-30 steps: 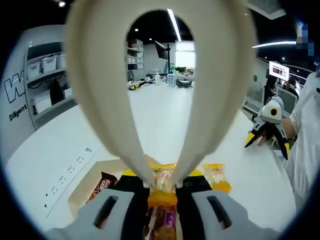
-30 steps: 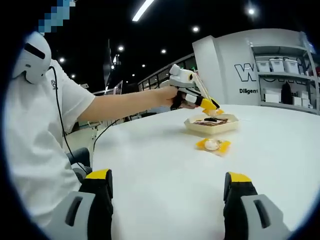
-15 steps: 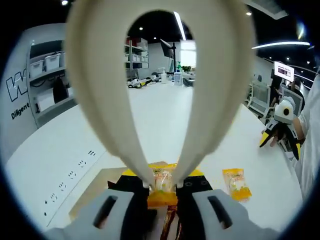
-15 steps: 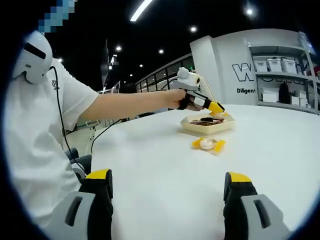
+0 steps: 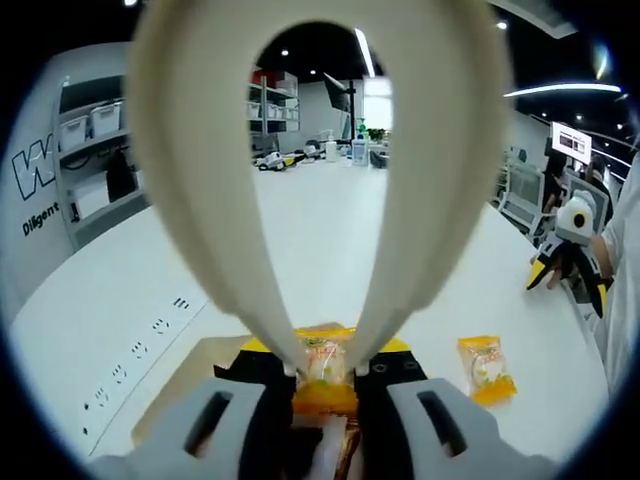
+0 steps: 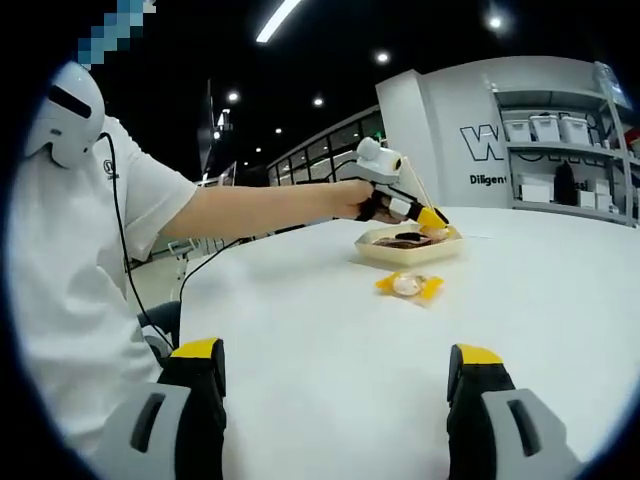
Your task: Place the target food into the container with the food tongs after gripping and lifting it, then release it inside without dropping or visibly crushing the food.
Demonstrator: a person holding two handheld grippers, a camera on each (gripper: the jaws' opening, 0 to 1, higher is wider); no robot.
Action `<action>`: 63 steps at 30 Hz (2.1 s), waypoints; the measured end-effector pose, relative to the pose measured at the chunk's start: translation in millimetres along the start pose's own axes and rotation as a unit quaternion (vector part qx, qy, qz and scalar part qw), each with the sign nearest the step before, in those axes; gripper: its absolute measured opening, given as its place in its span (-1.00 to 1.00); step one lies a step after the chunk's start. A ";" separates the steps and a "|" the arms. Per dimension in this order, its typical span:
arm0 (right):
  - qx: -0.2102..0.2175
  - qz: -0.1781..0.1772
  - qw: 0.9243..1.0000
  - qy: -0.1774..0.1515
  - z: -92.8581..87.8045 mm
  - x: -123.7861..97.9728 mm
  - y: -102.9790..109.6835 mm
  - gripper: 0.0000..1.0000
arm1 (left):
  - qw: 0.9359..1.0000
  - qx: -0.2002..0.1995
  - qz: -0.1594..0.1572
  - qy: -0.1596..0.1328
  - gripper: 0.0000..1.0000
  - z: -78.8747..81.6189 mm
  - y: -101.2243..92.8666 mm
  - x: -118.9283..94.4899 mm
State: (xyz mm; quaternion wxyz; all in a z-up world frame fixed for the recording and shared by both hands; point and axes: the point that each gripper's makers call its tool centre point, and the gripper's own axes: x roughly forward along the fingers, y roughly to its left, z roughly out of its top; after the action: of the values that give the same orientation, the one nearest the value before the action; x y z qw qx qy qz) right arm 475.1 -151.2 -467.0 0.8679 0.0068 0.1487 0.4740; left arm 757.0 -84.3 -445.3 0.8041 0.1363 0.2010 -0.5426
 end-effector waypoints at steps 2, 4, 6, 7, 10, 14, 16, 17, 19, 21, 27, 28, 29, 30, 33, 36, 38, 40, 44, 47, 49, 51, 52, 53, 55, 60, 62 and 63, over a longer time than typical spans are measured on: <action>0.000 -0.001 1.000 0.000 0.1 -0.1 -0.2 0.85 | 1.000 0.000 0.003 0.002 -0.54 -1.4 1.0 -0.1; 0.001 0.000 1.000 -0.001 0.2 0.0 -0.1 0.85 | 1.000 -0.001 0.006 0.002 -0.55 -1.9 2.5 -0.7; 0.000 0.000 1.000 0.000 0.1 0.0 0.2 0.85 | 1.000 -0.003 0.008 0.000 -0.55 -1.8 3.8 -2.8; 0.000 0.000 1.000 -0.001 0.2 0.0 0.4 0.85 | 1.000 -0.003 0.007 0.000 -0.55 -1.6 3.8 -3.3; 0.000 0.000 1.000 0.000 -0.1 0.0 0.5 0.85 | 1.000 -0.003 0.007 -0.001 -0.55 -0.7 3.4 -5.5; -0.001 0.001 1.000 -0.001 0.9 0.2 1.3 0.85 | 1.000 -0.003 0.015 -0.007 -0.55 2.2 3.1 -11.7; -0.001 0.001 1.000 -0.001 1.1 0.3 1.7 0.85 | 1.000 -0.002 0.020 -0.011 -0.55 3.8 2.6 -15.5; -0.001 0.001 1.000 -0.002 1.0 0.3 1.9 0.85 | 1.000 -0.002 0.021 -0.012 -0.55 4.5 0.9 -18.6; -0.001 0.001 1.000 -0.002 0.8 0.2 1.9 0.85 | 1.000 -0.001 0.020 -0.013 -0.55 5.1 -2.6 -22.8; -0.001 0.001 1.000 -0.002 0.4 0.2 2.0 0.85 | 1.000 0.002 0.021 -0.013 -0.54 4.6 -6.8 -26.6; -0.003 0.004 1.000 -0.003 1.8 1.5 3.9 0.85 | 1.000 0.011 0.018 -0.013 -0.55 1.4 -23.6 -36.5; -0.003 0.004 1.000 -0.003 1.9 2.0 4.3 0.85 | 1.000 0.012 0.015 -0.013 -0.55 0.8 -28.0 -39.0; -0.004 0.004 1.000 -0.003 1.9 2.2 4.5 0.85 | 1.000 0.012 0.014 -0.015 -0.55 0.8 -30.7 -40.8; -0.004 0.005 1.000 -0.003 2.2 2.7 5.3 0.85 | 1.000 0.013 0.013 -0.016 -0.55 1.0 -33.5 -42.4; -0.006 0.007 1.000 -0.002 2.4 3.5 6.8 0.85 | 1.000 0.018 0.014 -0.016 -0.55 0.5 -42.5 -47.6; -0.006 0.008 1.000 -0.003 3.6 4.6 8.9 0.85 | 0.999 0.023 0.014 -0.021 -0.55 0.9 -52.9 -53.8; -0.008 0.010 1.000 -0.003 4.7 5.4 10.4 0.85 | 0.999 0.025 0.011 -0.022 -0.55 0.1 -60.6 -56.6; -0.010 0.011 1.000 -0.003 5.8 6.2 11.6 0.85 | 0.999 0.026 0.008 -0.022 -0.55 -2.3 -68.2 -58.0; -0.013 0.014 1.000 -0.003 7.3 7.8 14.7 0.85 | 0.999 0.033 0.004 -0.015 -0.55 -8.0 -80.5 -60.7; -0.015 0.015 1.000 -0.002 8.2 8.5 16.5 0.85 | 0.999 0.037 -0.001 -0.015 -0.54 -9.5 -90.1 -64.2; -0.016 0.015 1.000 -0.002 8.4 8.9 17.7 0.85 | 0.999 0.037 -0.002 -0.018 -0.54 -9.1 -93.9 -65.5; -0.017 0.017 1.000 -0.002 8.4 9.7 19.4 0.85 | 0.999 0.039 -0.004 -0.018 -0.54 -10.6 -99.4 -65.1; -0.018 0.017 1.000 -0.001 8.4 10.0 20.2 0.85 | 0.999 0.043 -0.003 -0.016 -0.54 -12.0 -101.3 -64.5; -0.018 0.018 1.000 -0.001 8.3 10.3 21.3 0.85 | 0.999 0.045 -0.004 -0.014 -0.53 -14.4 -104.3 -63.5; -0.018 0.019 1.000 -0.001 8.2 10.5 22.2 0.86 | 0.999 0.047 -0.006 -0.012 -0.53 -17.4 -108.1 -62.2; -0.019 0.020 1.000 0.000 7.3 10.6 24.7 0.86 | 0.999 0.044 -0.015 -0.014 -0.52 -22.4 -119.0 -58.2; -0.019 0.019 1.000 0.000 7.4 10.3 24.8 0.86 | 0.999 0.045 -0.017 -0.014 -0.52 -23.0 -122.4 -56.2; -0.020 0.019 1.000 0.000 7.3 10.2 24.9 0.86 | 0.999 0.046 -0.019 -0.013 -0.52 -23.1 -124.1 -55.3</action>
State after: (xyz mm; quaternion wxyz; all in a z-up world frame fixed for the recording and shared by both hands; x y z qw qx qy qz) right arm 461.8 -128.2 -458.7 0.8586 -0.0076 0.1396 0.4933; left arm 619.6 -75.3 -439.8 0.7894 0.1621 0.1679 -0.5678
